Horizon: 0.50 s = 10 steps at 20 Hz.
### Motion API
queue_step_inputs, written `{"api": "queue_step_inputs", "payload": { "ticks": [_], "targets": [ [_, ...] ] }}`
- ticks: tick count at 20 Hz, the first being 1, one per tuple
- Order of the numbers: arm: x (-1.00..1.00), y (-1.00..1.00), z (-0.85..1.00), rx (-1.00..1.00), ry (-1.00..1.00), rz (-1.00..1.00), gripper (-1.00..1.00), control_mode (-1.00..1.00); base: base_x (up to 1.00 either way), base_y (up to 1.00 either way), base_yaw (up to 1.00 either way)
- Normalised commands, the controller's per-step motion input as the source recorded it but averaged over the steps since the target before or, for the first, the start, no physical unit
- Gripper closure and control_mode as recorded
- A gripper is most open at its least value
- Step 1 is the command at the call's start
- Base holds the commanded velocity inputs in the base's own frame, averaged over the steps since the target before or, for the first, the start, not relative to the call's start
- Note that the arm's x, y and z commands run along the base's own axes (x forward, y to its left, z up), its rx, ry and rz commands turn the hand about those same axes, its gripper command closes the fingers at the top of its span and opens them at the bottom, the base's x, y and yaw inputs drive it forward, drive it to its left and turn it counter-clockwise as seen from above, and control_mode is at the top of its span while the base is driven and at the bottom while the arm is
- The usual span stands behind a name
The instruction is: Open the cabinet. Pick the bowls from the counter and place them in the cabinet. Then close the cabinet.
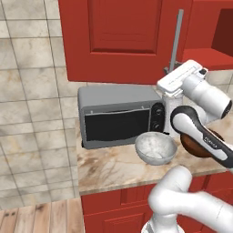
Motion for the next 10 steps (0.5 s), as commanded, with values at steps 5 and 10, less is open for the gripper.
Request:
{"api": "queue_step_inputs", "payload": {
  "ticks": [5,10],
  "targets": [
    [-1.00,1.00,0.00,-0.05,-0.10,-0.08,1.00,-1.00,0.00,0.00,0.00],
    [-1.00,1.00,0.05,-0.06,-0.01,-0.08,1.00,-1.00,0.00,0.00,0.00]
  ]
}}
